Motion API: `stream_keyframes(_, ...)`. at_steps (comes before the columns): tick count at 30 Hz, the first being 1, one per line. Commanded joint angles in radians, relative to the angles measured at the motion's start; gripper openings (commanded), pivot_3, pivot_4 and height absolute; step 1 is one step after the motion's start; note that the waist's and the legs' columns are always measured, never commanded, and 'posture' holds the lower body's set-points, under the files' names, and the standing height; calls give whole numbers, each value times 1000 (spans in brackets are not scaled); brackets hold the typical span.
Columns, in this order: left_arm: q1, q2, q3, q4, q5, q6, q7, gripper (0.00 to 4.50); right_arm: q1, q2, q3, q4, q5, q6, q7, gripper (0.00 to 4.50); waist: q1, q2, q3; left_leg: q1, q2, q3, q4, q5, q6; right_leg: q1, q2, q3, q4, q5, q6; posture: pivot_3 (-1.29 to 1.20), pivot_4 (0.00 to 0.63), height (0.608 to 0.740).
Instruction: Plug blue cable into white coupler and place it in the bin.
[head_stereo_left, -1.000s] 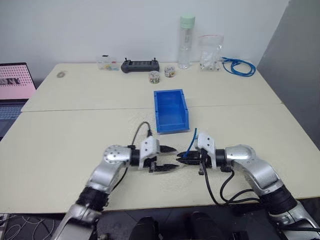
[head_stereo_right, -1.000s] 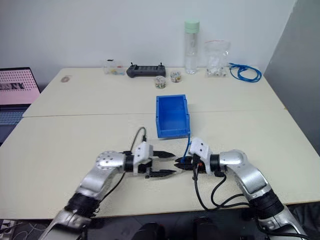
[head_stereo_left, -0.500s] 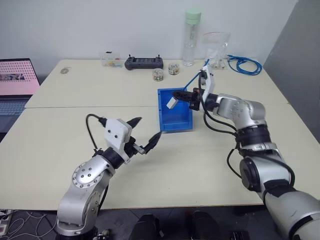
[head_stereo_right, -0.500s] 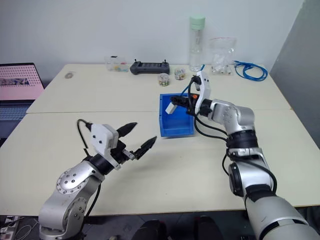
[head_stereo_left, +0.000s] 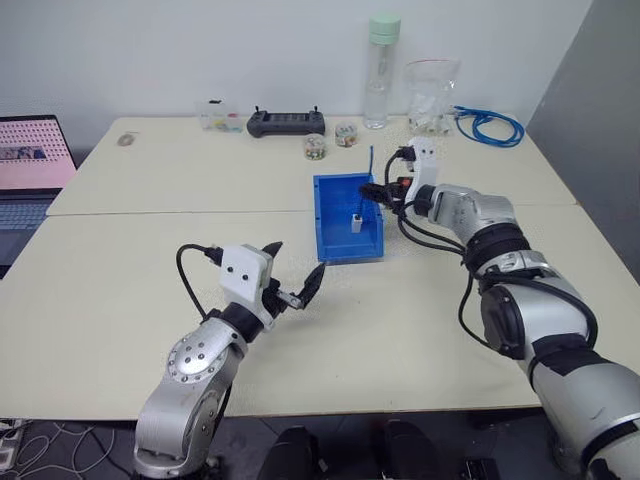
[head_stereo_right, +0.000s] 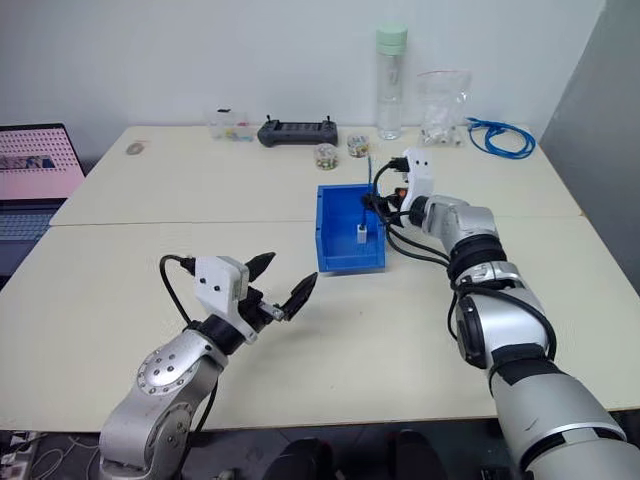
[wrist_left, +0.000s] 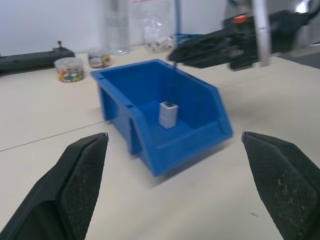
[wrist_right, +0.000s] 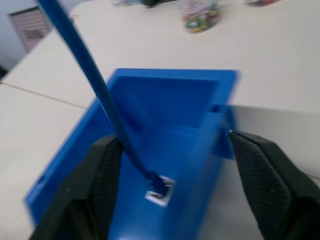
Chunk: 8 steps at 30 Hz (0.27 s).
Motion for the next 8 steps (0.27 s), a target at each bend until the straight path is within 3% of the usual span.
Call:
stream_keyframes(1,-32,-14,27,52,24,-9,54,4500,259,-121,-21,-648,74,208,11,3917,16,0,0,-3,0,-2,2,0,0,0,0,-2,-1,0,0,0,150,740)
stream_keyframes(4,-22,-11,33,75,45,-34,70,4500,501,-119,-71,-1164,193,398,-76,3917,13,1,0,-9,0,-1,1,0,-1,-5,-2,-1,-1,-1,3,0,150,740)
stream_keyframes(8,5,-21,64,113,56,-60,94,4500,763,-52,-68,-1496,167,390,-209,3917,-8,1,0,-11,1,0,0,0,-1,-10,-1,2,1,-2,3,0,150,740)
